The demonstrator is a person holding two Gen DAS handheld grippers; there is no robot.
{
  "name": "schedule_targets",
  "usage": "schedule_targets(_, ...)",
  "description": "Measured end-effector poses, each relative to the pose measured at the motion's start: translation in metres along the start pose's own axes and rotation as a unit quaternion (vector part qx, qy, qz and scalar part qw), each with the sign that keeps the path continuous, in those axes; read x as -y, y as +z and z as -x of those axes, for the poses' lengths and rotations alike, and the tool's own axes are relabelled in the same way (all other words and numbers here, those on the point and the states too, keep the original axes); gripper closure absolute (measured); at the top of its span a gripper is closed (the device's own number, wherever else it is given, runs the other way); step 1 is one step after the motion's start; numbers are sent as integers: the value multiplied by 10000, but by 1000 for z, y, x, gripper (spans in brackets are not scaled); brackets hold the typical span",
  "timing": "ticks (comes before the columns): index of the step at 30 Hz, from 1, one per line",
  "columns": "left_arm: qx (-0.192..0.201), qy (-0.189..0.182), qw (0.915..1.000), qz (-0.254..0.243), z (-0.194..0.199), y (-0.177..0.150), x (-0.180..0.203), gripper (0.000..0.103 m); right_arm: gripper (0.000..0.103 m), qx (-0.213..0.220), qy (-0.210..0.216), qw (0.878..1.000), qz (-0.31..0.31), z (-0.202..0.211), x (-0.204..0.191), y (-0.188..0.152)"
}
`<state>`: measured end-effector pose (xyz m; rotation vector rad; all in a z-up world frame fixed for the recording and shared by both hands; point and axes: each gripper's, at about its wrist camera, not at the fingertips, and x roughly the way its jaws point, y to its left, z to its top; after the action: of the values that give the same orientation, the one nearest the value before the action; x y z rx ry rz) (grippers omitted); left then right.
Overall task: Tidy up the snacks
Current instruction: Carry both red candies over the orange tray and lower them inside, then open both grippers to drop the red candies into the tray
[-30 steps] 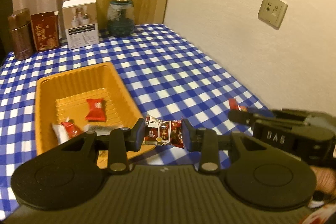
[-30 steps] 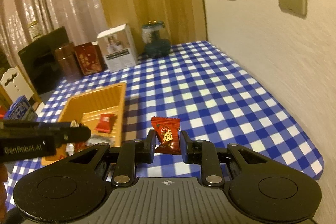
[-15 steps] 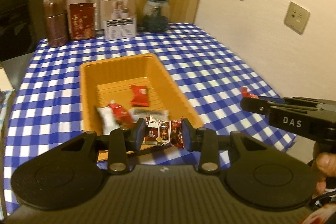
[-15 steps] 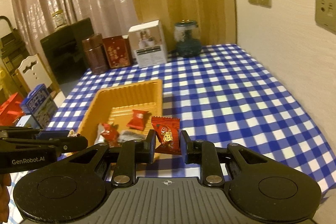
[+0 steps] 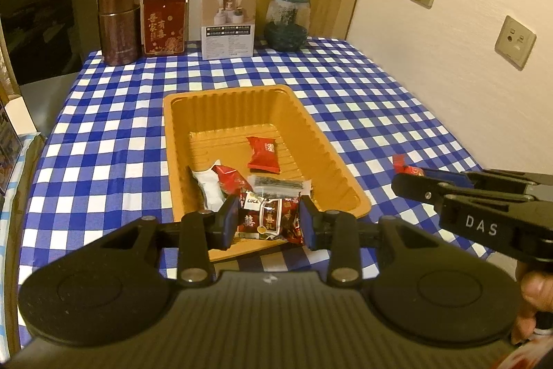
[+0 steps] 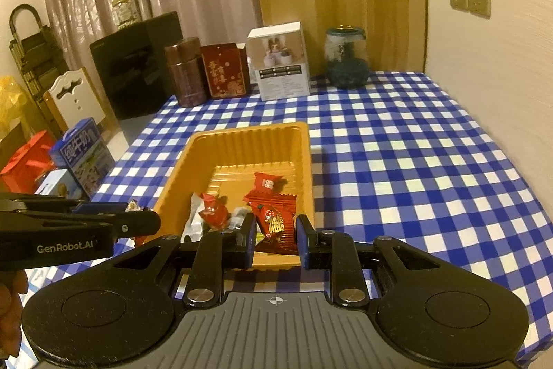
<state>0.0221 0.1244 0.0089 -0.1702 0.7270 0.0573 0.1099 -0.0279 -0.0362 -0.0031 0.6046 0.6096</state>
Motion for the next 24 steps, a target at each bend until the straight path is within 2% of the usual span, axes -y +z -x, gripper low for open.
schedule_targets(13, -78, -31, 9999, 69, -20, 5, -11, 70, 78, -137, 110, 9997, 141, -26, -5, 5)
schedule_targets(24, -241, -50, 9997, 60, -73, 18, -30, 67, 78, -374, 278, 9986, 242, -82, 6, 15)
